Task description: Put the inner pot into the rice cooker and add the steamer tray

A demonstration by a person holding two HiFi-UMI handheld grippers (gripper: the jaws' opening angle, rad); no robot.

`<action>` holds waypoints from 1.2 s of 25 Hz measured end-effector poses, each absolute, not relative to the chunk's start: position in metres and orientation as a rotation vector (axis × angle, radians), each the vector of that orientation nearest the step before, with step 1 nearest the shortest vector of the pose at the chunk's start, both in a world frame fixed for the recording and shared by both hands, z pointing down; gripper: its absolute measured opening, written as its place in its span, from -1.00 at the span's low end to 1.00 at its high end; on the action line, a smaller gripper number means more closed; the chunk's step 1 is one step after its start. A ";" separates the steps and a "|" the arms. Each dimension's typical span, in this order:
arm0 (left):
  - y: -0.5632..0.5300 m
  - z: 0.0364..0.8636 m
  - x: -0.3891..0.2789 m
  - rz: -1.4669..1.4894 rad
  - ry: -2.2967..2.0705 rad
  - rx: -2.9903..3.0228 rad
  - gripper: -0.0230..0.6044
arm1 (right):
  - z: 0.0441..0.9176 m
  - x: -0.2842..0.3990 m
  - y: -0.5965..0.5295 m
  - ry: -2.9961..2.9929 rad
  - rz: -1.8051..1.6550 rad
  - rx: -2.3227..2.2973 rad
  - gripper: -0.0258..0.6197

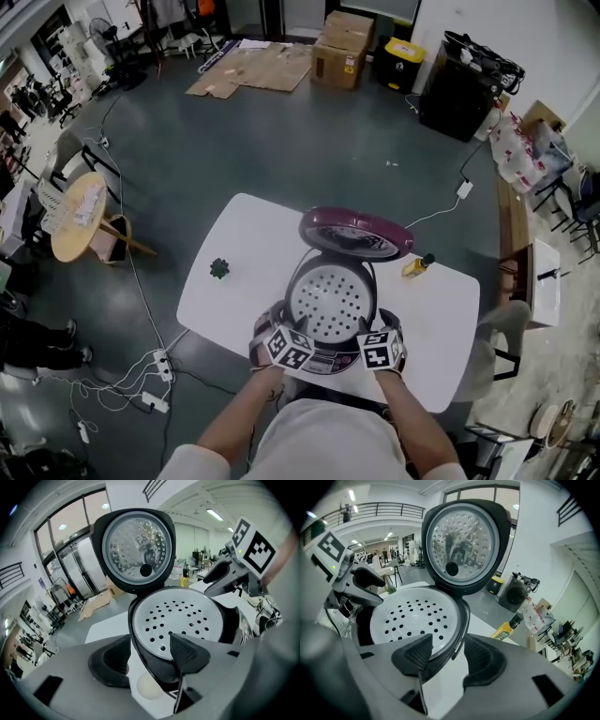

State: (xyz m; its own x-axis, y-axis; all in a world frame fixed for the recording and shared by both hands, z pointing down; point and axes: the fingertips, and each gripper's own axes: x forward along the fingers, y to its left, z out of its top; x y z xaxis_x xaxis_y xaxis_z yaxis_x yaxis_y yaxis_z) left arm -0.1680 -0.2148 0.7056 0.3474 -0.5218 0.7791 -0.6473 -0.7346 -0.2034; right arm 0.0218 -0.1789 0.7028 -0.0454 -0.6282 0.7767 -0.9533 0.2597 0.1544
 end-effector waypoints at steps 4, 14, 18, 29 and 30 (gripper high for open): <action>-0.207 0.680 -0.160 1.160 -1.058 2.501 -0.13 | 0.680 0.019 -0.171 -1.856 0.549 1.509 -0.28; -0.168 0.639 -0.159 0.979 -1.111 2.487 -0.25 | 0.633 0.021 -0.145 -2.007 0.486 1.523 -0.39; -0.140 0.617 -0.158 0.914 -1.183 2.500 -0.33 | 0.611 0.023 -0.124 -2.067 0.456 1.509 -0.43; -0.059 0.586 -0.146 0.797 -1.196 2.464 -0.44 | 0.573 0.032 -0.058 -2.199 0.408 1.473 -0.58; -0.055 0.581 -0.145 0.788 -1.201 2.469 -0.47 | 0.570 0.033 -0.053 -2.208 0.402 1.472 -0.61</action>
